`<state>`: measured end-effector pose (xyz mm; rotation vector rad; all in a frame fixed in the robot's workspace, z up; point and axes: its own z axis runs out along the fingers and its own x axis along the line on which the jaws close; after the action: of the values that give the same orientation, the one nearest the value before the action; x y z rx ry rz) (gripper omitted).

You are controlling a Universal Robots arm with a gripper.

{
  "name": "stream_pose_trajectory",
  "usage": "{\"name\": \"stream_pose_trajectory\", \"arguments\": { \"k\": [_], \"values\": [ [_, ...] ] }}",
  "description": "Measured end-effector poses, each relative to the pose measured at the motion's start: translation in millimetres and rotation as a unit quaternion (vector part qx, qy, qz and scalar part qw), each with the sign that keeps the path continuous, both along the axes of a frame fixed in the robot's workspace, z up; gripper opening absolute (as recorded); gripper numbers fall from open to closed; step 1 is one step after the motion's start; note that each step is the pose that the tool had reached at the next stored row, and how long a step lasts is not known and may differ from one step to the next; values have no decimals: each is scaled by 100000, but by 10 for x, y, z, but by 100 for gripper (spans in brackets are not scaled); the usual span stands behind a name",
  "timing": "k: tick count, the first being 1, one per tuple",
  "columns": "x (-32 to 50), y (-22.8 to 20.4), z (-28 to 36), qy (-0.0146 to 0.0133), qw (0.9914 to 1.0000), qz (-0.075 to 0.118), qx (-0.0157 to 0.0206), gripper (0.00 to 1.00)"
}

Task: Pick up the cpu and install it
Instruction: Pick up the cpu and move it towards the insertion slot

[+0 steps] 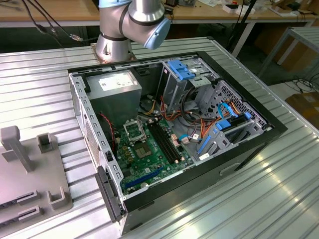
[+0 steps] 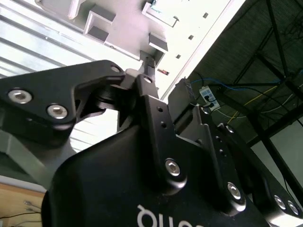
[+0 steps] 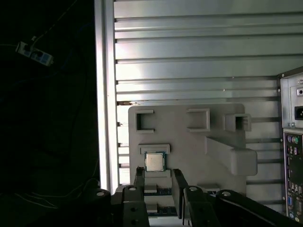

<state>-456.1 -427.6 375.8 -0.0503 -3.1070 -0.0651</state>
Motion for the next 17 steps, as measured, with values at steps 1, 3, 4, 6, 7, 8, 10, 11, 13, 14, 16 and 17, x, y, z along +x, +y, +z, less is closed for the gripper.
{"name": "stream_pose_trajectory", "arguments": {
  "k": [1, 3, 4, 6, 7, 8, 10, 11, 13, 14, 16, 17],
  "values": [
    [0, 0, 0, -3, 100000, 1, 0, 42],
    [0, -1, 0, -3, 100000, 2, 0, 47],
    [0, -1, 0, -4, 100000, 1, 0, 54],
    [0, -1, 0, -3, 100000, 0, 3, 54],
    [0, -2, 0, -2, 100000, 2, 1, 54],
    [0, -1, 0, -1, 100000, 0, 1, 54],
    [0, -5, 0, -3, 100000, 3, -1, 54],
    [0, -9, 0, -2, 100000, 2, 2, 54],
    [0, -9, 0, -2, 100000, 1, 2, 54],
    [0, -10, 0, -3, 100000, 2, 1, 54],
    [0, -10, 0, -2, 100000, 1, 0, 54],
    [0, -10, 0, -4, 100000, 1, 1, 54]
  ]
}}
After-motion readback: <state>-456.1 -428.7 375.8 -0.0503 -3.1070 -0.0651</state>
